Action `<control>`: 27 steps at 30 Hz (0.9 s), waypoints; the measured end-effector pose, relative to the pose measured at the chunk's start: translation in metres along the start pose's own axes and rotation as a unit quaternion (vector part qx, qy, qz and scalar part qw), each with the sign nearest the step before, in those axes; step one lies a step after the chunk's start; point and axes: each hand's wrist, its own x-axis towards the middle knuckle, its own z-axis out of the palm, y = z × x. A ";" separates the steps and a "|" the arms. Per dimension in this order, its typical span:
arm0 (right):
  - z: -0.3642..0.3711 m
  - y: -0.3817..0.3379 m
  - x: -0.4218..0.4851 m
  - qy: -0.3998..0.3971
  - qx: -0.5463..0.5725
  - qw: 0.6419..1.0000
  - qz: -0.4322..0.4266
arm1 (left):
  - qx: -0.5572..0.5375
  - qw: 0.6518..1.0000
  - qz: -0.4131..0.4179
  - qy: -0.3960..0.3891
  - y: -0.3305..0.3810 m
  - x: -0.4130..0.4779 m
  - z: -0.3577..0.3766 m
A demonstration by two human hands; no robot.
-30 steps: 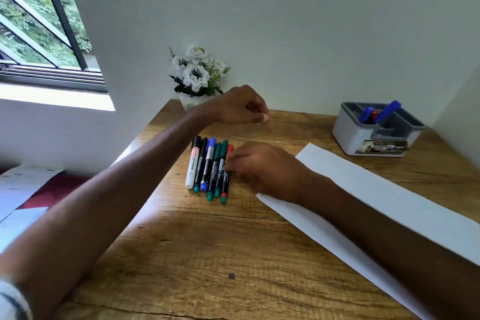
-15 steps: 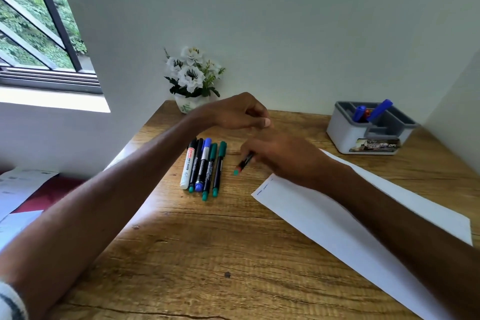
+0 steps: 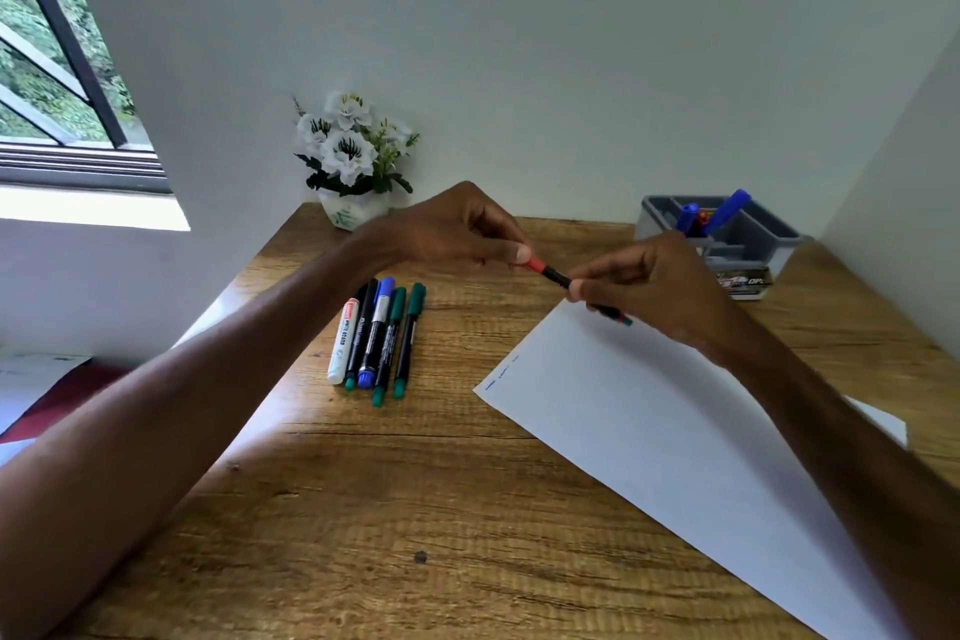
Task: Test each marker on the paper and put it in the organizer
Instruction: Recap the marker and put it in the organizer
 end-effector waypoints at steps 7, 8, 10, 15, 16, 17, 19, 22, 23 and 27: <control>0.030 -0.005 0.006 0.002 -0.027 0.999 -0.033 | 0.007 0.999 0.030 0.024 0.011 0.013 0.017; 0.031 -0.005 0.006 0.015 -0.041 0.998 -0.034 | 0.007 0.999 0.036 0.015 0.011 0.013 0.016; 0.034 -0.006 0.007 0.034 -0.071 0.996 -0.042 | -0.003 0.999 0.042 0.003 0.010 0.012 0.014; 0.040 -0.005 0.008 0.059 -0.073 0.994 -0.063 | -0.004 0.999 0.048 0.004 0.011 0.008 0.005; 0.041 -0.004 0.008 0.056 -0.073 0.994 -0.066 | -0.002 0.999 0.045 0.002 0.011 0.008 0.004; 0.040 -0.003 0.008 0.048 -0.078 0.994 -0.065 | -0.002 0.999 0.042 -0.003 0.011 0.007 0.003; 0.039 -0.003 0.007 0.023 -0.100 0.993 -0.053 | -0.002 0.999 0.029 -0.014 0.010 0.008 0.003; 0.032 -0.007 0.004 0.003 -0.067 0.998 0.004 | 0.006 1.000 0.004 -0.020 0.008 0.007 -0.001; 0.029 -0.008 0.004 0.009 -0.029 0.999 0.037 | 0.011 1.000 -0.004 -0.014 0.006 0.007 -0.004; 0.017 -0.013 0.002 0.005 0.205 0.974 0.092 | 0.004 0.999 -0.039 0.008 0.000 0.003 -0.014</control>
